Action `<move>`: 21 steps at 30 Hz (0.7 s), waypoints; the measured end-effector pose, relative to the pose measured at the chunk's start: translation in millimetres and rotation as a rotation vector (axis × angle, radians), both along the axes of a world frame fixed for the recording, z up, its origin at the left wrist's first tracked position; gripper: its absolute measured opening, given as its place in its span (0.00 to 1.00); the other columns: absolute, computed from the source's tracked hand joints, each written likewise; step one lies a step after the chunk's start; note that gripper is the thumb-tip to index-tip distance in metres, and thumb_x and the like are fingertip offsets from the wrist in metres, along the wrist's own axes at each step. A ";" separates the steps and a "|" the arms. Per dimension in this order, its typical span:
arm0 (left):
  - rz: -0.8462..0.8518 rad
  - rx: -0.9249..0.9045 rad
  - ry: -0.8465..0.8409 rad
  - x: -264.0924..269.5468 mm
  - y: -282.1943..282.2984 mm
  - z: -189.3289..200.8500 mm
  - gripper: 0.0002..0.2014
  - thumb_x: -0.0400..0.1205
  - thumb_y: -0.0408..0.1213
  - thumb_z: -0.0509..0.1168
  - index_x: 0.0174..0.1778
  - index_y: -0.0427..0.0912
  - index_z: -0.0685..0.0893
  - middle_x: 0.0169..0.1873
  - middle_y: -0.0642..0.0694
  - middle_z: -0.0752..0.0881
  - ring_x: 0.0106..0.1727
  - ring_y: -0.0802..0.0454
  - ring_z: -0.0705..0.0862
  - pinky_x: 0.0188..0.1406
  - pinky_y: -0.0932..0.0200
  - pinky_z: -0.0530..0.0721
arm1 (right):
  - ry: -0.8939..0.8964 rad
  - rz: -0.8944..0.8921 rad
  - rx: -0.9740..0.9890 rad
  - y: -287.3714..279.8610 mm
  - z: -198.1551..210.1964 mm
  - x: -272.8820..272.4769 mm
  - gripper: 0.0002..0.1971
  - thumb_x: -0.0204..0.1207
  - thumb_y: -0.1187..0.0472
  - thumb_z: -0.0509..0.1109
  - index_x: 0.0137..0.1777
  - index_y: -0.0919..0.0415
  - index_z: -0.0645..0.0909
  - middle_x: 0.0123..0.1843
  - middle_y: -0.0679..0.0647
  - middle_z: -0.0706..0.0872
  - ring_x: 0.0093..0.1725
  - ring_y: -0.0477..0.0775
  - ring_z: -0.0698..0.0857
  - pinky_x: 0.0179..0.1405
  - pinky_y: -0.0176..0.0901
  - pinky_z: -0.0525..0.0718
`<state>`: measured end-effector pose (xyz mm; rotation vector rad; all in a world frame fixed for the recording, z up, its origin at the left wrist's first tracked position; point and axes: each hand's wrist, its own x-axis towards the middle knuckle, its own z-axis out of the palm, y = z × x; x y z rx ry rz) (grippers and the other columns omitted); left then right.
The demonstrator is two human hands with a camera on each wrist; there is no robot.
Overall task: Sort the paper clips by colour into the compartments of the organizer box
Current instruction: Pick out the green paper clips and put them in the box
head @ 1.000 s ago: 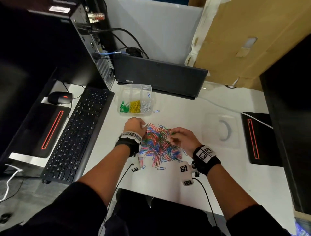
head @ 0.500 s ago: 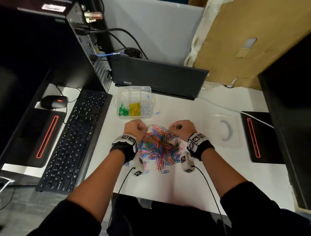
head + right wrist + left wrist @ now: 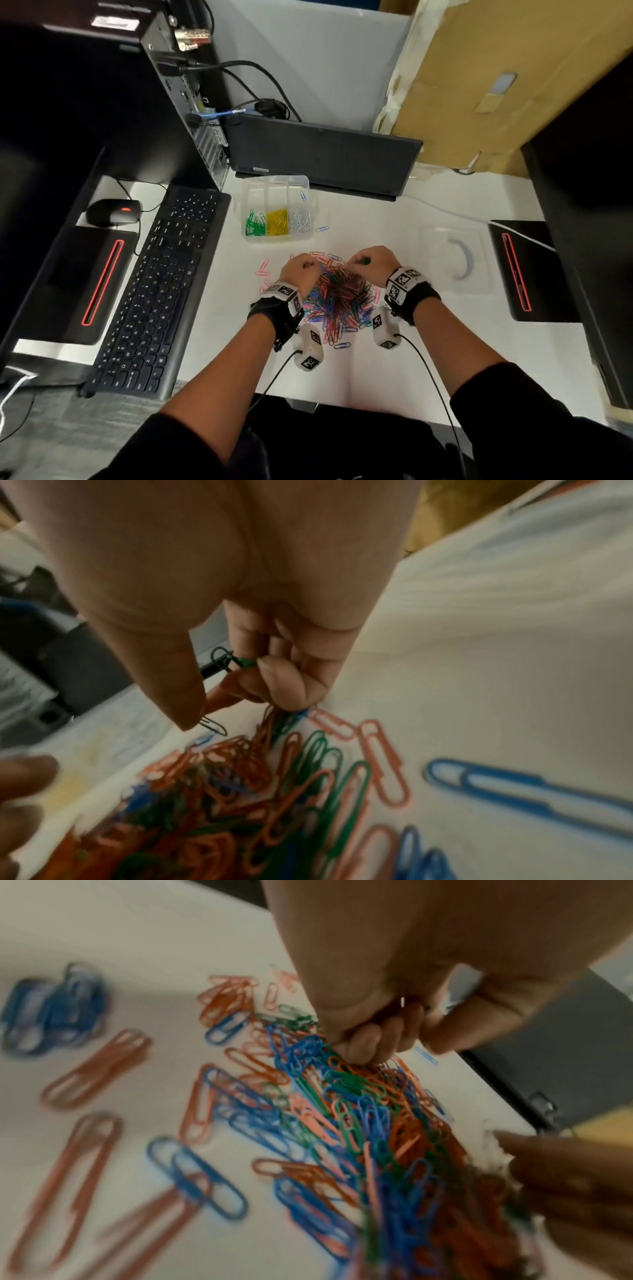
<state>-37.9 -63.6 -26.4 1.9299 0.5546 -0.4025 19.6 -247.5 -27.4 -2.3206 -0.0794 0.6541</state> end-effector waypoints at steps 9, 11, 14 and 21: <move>-0.239 0.359 -0.097 1.4 -18.5 0.0 0.04 0.75 0.43 0.75 0.39 0.48 0.89 0.44 0.51 0.90 0.48 0.52 0.87 0.46 0.66 0.79 | 0.498 -0.508 0.811 -21.5 10.0 -32.3 0.05 0.79 0.69 0.71 0.48 0.72 0.86 0.41 0.63 0.87 0.37 0.52 0.85 0.40 0.36 0.88; -0.245 0.368 -0.096 0.4 -20.3 1.2 0.04 0.76 0.42 0.74 0.41 0.46 0.91 0.44 0.50 0.90 0.48 0.52 0.87 0.46 0.65 0.80 | 0.539 -0.621 0.926 -23.4 10.8 -38.6 0.05 0.80 0.71 0.69 0.51 0.73 0.84 0.40 0.61 0.84 0.33 0.50 0.82 0.33 0.33 0.85; -0.258 0.345 -0.101 0.2 -18.5 0.4 0.05 0.77 0.41 0.74 0.43 0.44 0.91 0.44 0.49 0.90 0.44 0.53 0.85 0.47 0.64 0.82 | 0.582 -0.738 1.002 -24.8 7.6 -44.8 0.10 0.81 0.72 0.67 0.61 0.72 0.81 0.36 0.57 0.81 0.30 0.48 0.80 0.29 0.33 0.83; -0.223 0.292 -0.121 -3.6 -13.1 -3.7 0.03 0.78 0.37 0.72 0.41 0.44 0.90 0.30 0.55 0.81 0.37 0.56 0.79 0.36 0.68 0.76 | 0.732 -0.813 1.085 -30.5 4.7 -47.9 0.09 0.84 0.60 0.66 0.47 0.65 0.83 0.36 0.56 0.81 0.35 0.51 0.82 0.31 0.36 0.87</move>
